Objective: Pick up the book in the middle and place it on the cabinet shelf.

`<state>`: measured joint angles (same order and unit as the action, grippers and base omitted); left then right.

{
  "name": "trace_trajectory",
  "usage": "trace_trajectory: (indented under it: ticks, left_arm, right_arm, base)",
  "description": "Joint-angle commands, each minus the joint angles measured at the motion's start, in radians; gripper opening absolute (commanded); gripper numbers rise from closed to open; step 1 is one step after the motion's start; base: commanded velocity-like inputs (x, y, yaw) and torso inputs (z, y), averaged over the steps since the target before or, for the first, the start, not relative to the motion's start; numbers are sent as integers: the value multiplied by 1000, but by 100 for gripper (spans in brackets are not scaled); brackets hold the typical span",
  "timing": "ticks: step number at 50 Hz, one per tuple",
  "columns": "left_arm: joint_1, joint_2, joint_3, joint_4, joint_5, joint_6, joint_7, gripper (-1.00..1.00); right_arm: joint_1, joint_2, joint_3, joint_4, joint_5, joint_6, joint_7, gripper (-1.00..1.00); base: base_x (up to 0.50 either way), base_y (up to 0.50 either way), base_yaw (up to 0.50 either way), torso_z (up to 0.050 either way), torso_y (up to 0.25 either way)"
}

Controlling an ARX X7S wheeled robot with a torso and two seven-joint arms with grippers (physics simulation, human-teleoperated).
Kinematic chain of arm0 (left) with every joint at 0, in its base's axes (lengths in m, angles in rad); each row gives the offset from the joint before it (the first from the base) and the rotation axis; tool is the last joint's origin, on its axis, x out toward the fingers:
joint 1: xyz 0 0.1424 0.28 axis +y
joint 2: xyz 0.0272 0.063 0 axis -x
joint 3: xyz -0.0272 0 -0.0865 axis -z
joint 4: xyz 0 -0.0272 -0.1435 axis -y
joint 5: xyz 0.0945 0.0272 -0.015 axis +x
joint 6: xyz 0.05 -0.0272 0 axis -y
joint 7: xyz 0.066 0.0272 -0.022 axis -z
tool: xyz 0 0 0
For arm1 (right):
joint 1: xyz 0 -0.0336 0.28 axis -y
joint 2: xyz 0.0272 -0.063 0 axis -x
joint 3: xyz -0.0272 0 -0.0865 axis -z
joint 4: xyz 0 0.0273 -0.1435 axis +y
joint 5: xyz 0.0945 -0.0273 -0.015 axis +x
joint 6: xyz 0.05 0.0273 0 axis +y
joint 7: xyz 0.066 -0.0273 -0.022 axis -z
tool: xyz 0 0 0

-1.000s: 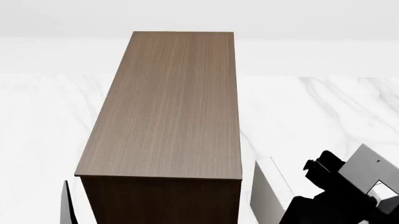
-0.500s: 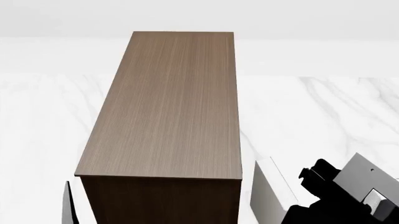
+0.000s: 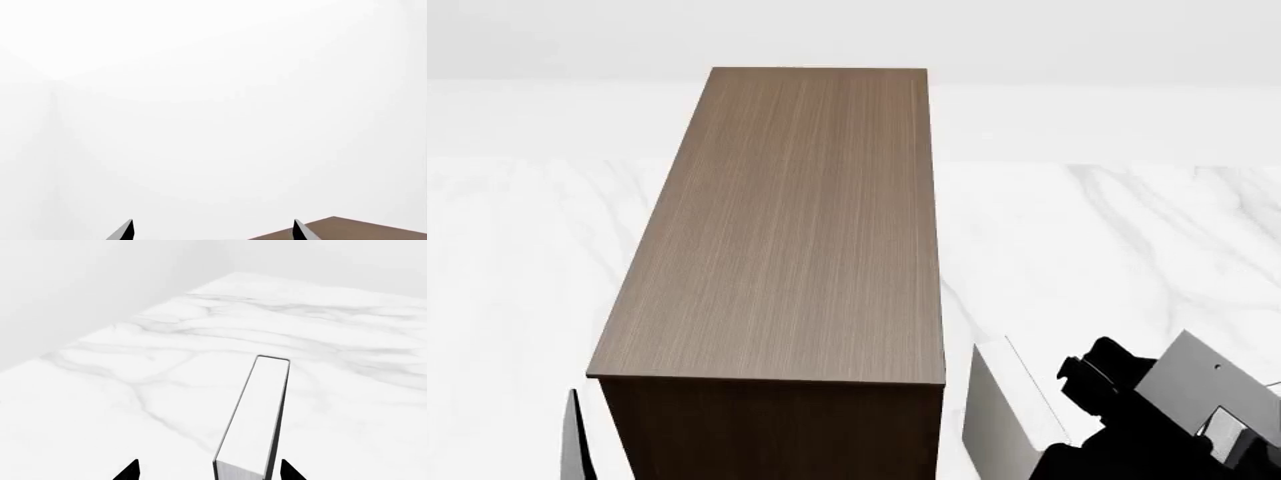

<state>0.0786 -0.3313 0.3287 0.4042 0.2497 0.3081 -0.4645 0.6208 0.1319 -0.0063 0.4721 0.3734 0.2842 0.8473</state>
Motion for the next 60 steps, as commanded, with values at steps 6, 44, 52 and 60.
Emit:
trace_trajectory:
  ticks: [6,44,52,60]
  left_arm:
    - [0,13,-22,-2,3,0,10,100]
    - [-7,3,-11,-10,-8,-3,-2,100]
    - [-7,1,-8,-12,-6,-3,-5,100]
    - [-9,0,-5,-12,-6,-5,-7,100]
  right_arm:
    - [39,-12,7,131,-29,-116,-56,100]
    - [138,-16,-7,488,-59,-295,-93,100]
    - [159,-17,-7,565,-62,-341,-104,100]
    - [179,-16,-6,626,-66,-387,-112,100]
  base:
    - [0,0,0,0,0]
    - [0,0,0,0,0]
    - [0,0,0,0,0]
    - [0,0,0,0,0]
